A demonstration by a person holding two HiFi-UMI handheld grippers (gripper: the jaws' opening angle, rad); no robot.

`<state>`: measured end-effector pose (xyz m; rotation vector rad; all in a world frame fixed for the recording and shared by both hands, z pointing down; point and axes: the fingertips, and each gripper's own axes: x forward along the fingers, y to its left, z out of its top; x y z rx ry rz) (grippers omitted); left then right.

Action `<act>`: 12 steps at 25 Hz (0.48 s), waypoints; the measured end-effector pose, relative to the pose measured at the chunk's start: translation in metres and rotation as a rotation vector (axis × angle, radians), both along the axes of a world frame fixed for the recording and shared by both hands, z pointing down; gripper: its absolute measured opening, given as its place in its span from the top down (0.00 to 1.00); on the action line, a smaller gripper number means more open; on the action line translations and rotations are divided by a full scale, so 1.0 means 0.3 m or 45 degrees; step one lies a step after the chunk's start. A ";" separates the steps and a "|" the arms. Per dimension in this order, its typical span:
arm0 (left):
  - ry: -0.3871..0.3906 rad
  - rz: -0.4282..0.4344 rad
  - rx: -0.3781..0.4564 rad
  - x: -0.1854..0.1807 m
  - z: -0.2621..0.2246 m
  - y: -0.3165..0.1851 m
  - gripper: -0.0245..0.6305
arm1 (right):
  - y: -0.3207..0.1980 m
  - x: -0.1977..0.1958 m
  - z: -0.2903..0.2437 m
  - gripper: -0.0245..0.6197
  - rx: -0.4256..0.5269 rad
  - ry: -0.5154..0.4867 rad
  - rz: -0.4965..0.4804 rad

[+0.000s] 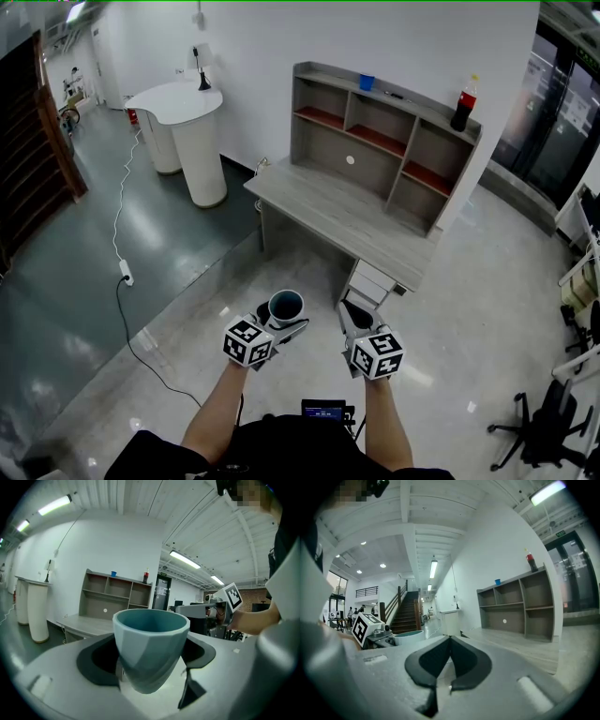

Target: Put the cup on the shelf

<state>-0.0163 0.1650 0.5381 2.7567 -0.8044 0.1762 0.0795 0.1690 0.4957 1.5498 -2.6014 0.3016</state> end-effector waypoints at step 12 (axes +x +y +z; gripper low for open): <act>0.051 -0.005 -0.002 0.011 -0.029 -0.002 0.35 | 0.007 0.009 -0.009 0.97 0.003 -0.018 -0.004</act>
